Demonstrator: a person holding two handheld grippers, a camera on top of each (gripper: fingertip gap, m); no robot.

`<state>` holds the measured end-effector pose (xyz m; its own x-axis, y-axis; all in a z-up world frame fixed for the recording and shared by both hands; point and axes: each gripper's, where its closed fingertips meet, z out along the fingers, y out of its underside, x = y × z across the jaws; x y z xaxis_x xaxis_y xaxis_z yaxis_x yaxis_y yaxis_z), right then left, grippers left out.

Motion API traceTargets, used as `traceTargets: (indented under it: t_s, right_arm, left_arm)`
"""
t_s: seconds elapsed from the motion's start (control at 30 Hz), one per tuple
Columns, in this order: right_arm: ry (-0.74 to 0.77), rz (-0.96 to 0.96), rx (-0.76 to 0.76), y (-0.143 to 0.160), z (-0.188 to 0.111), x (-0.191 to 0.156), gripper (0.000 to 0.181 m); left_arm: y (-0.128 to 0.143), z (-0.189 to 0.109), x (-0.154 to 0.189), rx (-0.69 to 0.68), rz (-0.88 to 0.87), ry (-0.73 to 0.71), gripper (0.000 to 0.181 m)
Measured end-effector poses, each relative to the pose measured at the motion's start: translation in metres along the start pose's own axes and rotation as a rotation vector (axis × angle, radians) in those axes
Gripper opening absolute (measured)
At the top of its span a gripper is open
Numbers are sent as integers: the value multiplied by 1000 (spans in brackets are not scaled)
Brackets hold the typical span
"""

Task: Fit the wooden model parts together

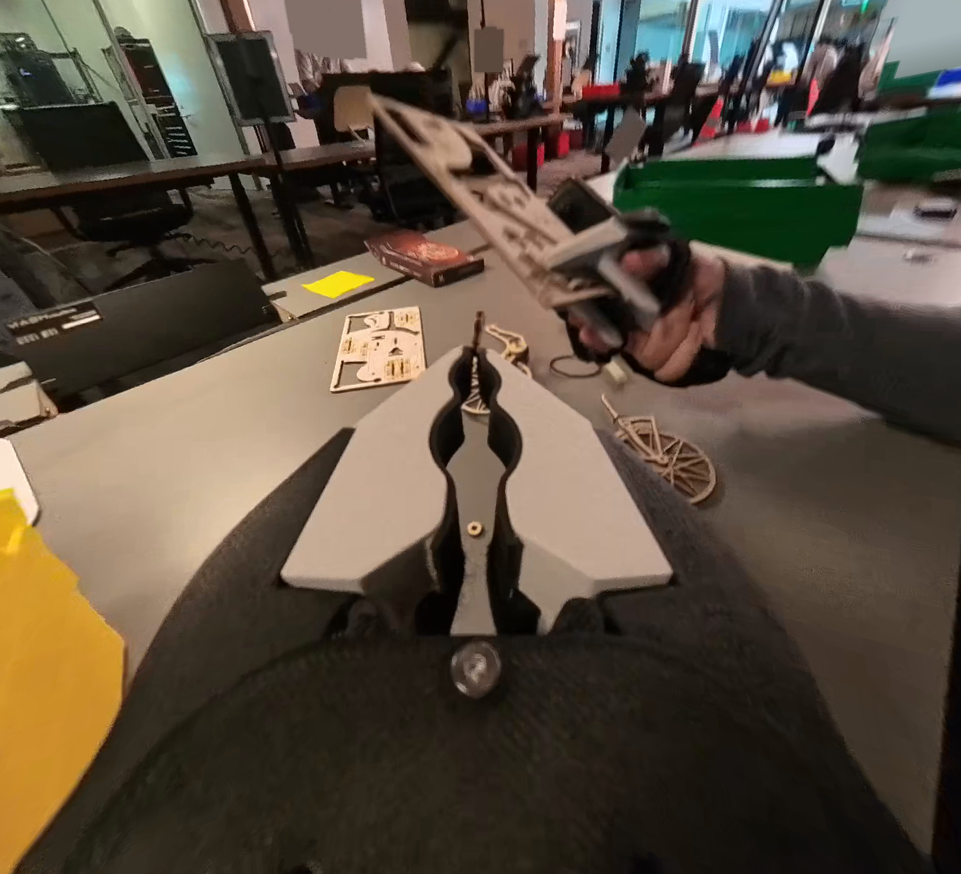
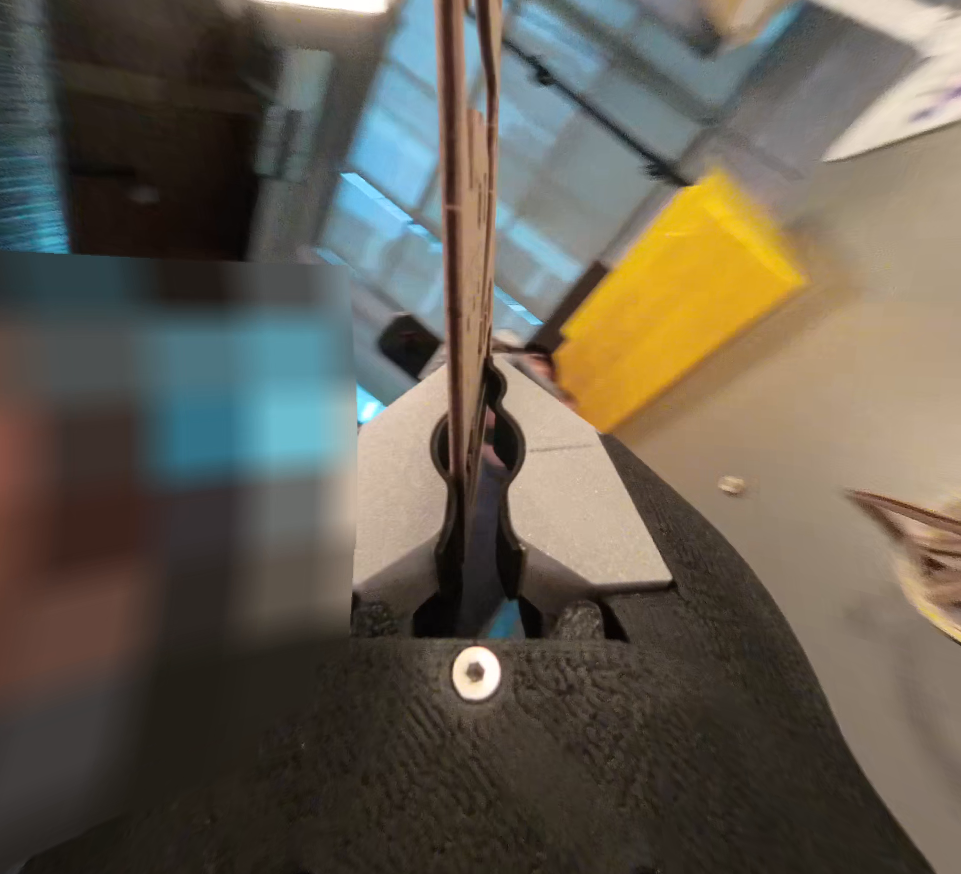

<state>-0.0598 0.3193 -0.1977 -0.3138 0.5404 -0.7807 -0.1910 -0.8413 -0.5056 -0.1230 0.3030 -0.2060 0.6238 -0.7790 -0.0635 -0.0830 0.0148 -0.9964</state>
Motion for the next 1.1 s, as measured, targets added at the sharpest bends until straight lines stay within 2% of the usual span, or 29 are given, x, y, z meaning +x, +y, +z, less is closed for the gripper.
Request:
traceTargets:
  t_s: [0.1,0.17,0.27,0.33,0.4,0.43,0.53,0.73,0.77,0.83,0.9,0.93,1.0,1.07,1.1]
  right_arm:
    - [320,-31,-45,-5,-4,50,2]
    - [514,-41,-138,-2,0,86,3]
    - [705,-56,-294,2,16,129,10]
    - [810,-73,-387,2,25,150,21]
    - [884,-122,-406,-7,34,159,51]
    - [901,-165,-409,-12,38,159,57]
    - [884,-293,-426,-22,52,145,72]
    - [768,-553,-332,-34,56,88,76]
    - [735,-605,-322,-31,56,77,72]
    - [610,-660,-306,-15,63,47,48]
    - [472,-618,-241,1,72,16,37]
    - [450,-603,-208,4,72,7,36]
    - [472,-647,-168,8,68,-1,31]
    - [434,-669,-154,16,66,-14,12]
    - [401,-655,-140,18,63,-22,9]
  left_arm:
    - [-10,-2,-8,23,-122,-30,1]
    - [-14,-1,-14,33,-230,-43,1]
    - [-17,2,-19,61,-379,-22,1]
    - [-14,4,-22,56,-421,-25,1]
    - [-9,5,-23,37,-431,-35,1]
    - [-6,5,-22,30,-432,-41,1]
    - [-5,0,-22,49,-457,-45,1]
    - [-19,-13,-23,190,-589,-13,1]
    - [-21,-14,-23,212,-615,-12,1]
    - [-25,-15,-21,246,-614,-21,1]
    - [-28,-13,-15,247,-493,-61,1]
    - [-31,-12,-10,253,-436,-63,1]
    - [-38,-9,6,276,-371,-20,1]
    - [-42,-3,22,284,-369,64,1]
    - [-46,-3,29,302,-388,129,1]
